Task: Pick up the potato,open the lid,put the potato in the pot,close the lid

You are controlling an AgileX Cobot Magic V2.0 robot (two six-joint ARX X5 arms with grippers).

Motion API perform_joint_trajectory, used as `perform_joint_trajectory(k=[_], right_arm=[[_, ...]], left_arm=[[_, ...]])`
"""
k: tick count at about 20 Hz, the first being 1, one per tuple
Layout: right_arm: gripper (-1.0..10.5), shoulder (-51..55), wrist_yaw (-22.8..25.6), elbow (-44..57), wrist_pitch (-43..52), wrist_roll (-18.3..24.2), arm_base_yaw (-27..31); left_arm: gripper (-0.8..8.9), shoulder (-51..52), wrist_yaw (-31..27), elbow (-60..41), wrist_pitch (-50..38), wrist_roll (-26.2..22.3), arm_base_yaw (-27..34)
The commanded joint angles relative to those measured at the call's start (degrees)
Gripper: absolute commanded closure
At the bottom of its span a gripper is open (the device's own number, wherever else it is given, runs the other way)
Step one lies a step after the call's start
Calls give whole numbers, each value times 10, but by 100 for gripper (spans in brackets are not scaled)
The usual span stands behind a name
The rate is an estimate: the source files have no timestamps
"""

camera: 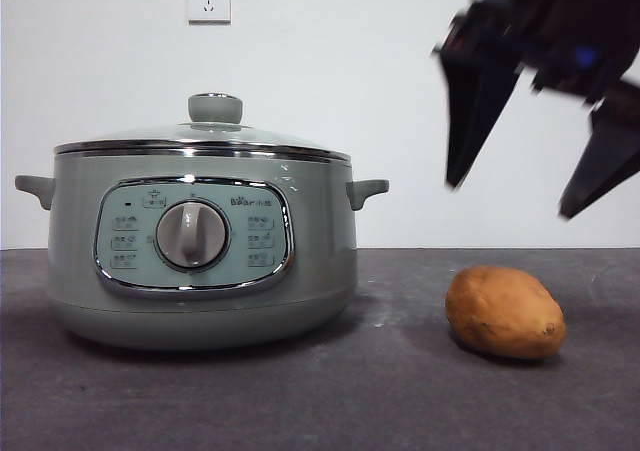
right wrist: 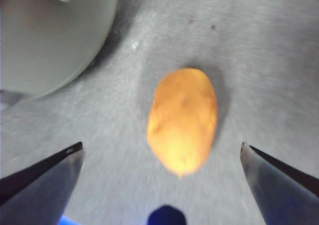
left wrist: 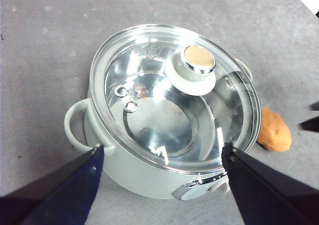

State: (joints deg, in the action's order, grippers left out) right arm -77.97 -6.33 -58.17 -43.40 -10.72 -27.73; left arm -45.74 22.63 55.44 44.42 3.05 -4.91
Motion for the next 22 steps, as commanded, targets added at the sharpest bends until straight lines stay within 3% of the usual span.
perform_joint_trajectory(k=[1,7,11,14,15,22], right_arm=[[383,-42,16,-2,24,-4,-9],[397,-124,37,-2,64,-4,-12],[587,-153,37,-2,76,-6,-12],[906,-153,37,-2,75,-14,-12],[961,-153,37,-2,71,-14,-12],[958,-96,35,-2,27,-14,-12]], left_arm=[[418,1,1,2,-7,4,1],[418,1,0,2,-7,3,1],[418,1,0,2,-7,3,1],[418,1,0,2,-6,3,1],[418,1,0,2,-6,3,1],[418,-3,4,2,-30,7,-4]])
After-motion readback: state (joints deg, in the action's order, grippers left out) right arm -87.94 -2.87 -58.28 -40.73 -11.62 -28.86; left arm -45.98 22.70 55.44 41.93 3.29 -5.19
